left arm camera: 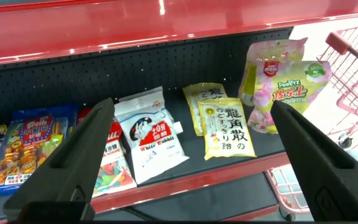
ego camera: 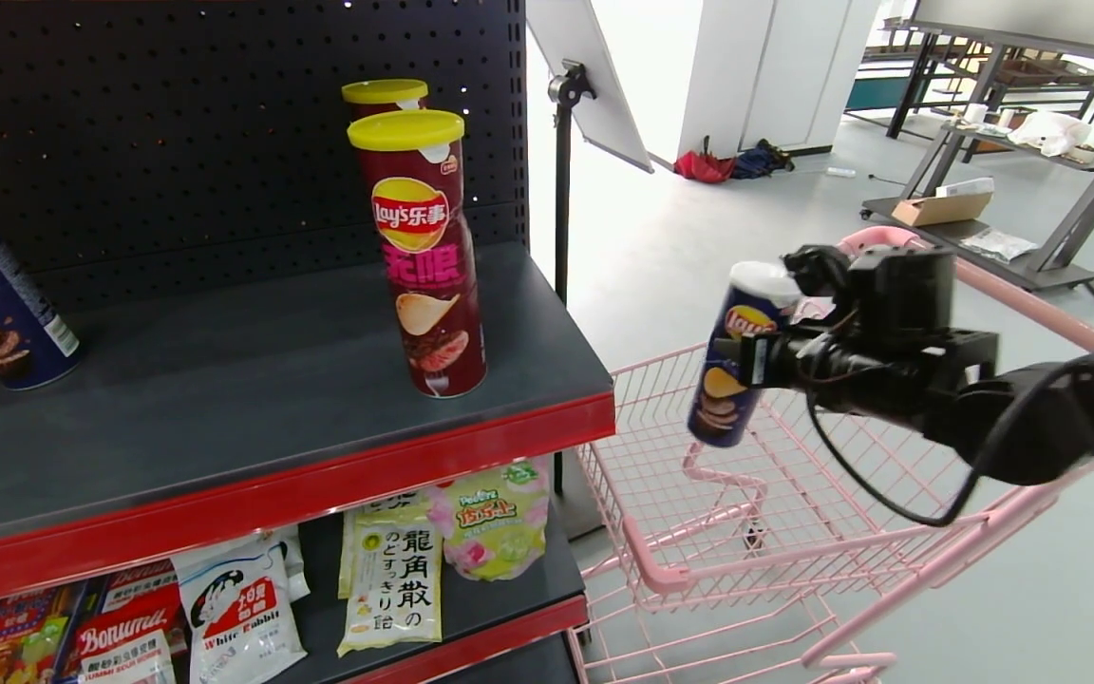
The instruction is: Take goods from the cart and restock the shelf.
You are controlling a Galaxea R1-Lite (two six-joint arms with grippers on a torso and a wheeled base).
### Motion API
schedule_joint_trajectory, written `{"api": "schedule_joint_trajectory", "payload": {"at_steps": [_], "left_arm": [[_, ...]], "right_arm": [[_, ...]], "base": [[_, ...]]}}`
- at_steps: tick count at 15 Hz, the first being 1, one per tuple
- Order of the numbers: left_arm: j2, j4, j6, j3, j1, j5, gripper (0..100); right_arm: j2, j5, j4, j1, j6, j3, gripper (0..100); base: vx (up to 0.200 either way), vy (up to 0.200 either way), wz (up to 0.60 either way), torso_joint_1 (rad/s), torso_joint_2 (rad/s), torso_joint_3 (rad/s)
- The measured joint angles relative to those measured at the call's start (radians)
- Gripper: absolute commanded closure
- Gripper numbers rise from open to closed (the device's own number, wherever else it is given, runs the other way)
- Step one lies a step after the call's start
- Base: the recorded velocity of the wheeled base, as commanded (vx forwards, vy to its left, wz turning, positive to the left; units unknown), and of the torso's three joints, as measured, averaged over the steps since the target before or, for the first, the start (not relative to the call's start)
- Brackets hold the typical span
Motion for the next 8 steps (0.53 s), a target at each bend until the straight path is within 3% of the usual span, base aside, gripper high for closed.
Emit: {"api": "schedule_joint_trajectory", "payload": {"at_steps": [8], "left_arm": [[0.000, 0.000, 0.000, 0.000, 0.001, 0.000, 0]], "right_arm": [[-0.863, -0.159, 0.663, -0.027, -0.109, 0.191, 100]], "base": [[0.000, 0.000, 0.00, 0.000, 0.00, 0.000]]}}
